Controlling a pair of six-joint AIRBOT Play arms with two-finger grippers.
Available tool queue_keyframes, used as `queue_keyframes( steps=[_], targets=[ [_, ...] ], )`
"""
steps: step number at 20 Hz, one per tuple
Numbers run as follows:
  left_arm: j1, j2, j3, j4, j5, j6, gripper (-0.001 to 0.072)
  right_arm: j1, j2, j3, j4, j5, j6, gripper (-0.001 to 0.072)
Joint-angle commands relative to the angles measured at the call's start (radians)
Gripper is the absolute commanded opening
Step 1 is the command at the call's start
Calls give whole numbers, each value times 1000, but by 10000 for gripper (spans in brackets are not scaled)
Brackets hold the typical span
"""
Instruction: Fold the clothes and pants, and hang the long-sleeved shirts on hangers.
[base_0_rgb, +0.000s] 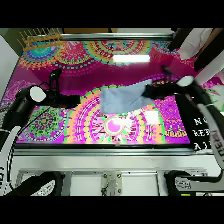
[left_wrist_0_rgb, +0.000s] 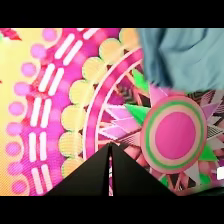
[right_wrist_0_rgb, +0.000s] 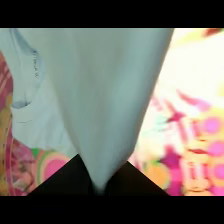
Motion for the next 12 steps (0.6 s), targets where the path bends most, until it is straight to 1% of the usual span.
queue_keyframes(
  steps=[1,5,8,11,12],
  targets=[
    [0,1,0,0,2,2,6,-277,127,15,-99,36,37,18],
    [0,1,0,0,1,2,6,-507,191,15,-96,32,36,18],
    [0,1,0,0,1,2,6,-603,251,15,-97,-6,36,18],
    [0,1,0,0,1,2,6,-640,320,15,-105,-19,37,18],
    [0,1,0,0,1,2,6,-645,356,14,-145,-8,71,18]
  ],
)
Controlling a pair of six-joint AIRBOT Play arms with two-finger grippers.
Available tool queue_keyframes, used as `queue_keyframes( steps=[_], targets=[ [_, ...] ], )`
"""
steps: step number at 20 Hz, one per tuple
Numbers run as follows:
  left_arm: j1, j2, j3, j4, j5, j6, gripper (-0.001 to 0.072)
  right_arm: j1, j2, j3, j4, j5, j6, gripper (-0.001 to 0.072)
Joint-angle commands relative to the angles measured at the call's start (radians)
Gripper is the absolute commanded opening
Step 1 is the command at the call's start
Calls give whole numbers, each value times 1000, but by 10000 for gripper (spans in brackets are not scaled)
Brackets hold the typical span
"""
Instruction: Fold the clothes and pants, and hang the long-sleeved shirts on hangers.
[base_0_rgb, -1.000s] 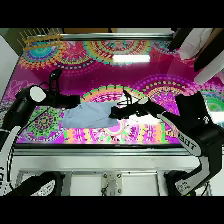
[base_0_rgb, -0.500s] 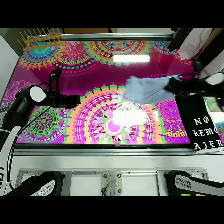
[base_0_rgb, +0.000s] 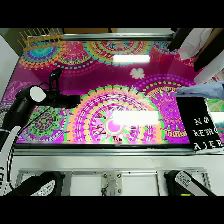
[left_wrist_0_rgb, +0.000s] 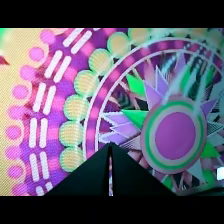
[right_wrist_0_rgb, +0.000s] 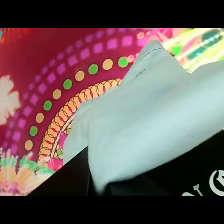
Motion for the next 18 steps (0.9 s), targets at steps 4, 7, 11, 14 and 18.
queue_keyframes(
  steps=[4,7,11,14,18],
  targets=[
    [0,1,0,0,-1,1,6,-23,161,-110,-334,167,149,18],
    [0,1,0,1,-1,1,6,-25,227,-238,-475,195,180,18],
    [0,1,0,1,-1,1,6,-25,256,-385,-567,190,185,18],
    [0,1,0,1,-1,1,6,-11,285,-404,-503,205,164,666],
    [0,1,0,1,0,1,6,172,370,-404,-202,152,55,657]
  ],
)
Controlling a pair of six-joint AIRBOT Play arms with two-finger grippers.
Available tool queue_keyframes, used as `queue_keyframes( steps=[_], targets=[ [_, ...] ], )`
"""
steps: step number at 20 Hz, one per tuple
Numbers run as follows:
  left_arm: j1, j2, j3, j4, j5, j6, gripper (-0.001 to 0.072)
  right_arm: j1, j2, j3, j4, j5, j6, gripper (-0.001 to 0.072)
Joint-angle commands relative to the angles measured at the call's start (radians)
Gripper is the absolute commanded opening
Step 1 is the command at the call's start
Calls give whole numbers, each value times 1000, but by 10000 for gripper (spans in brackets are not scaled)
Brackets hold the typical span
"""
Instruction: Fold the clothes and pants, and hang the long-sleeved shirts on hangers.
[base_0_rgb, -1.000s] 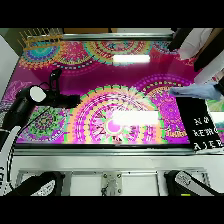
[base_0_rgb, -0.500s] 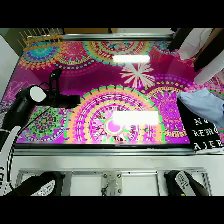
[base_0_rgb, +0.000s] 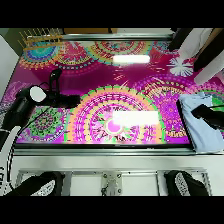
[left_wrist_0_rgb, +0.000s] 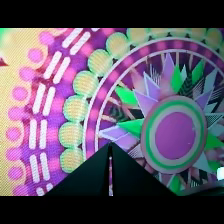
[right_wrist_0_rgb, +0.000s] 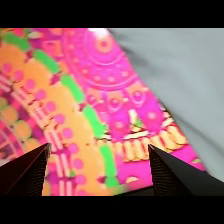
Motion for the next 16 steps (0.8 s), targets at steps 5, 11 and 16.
queue_keyframes(
  steps=[5,11,16],
  targets=[
    [0,1,0,0,1,1,6,463,22,-1,259,-20,-71,651],
    [0,1,0,0,1,1,6,465,22,-1,262,-19,-71,458],
    [0,1,0,0,1,1,7,465,22,-1,262,-20,-71,25]
  ],
)
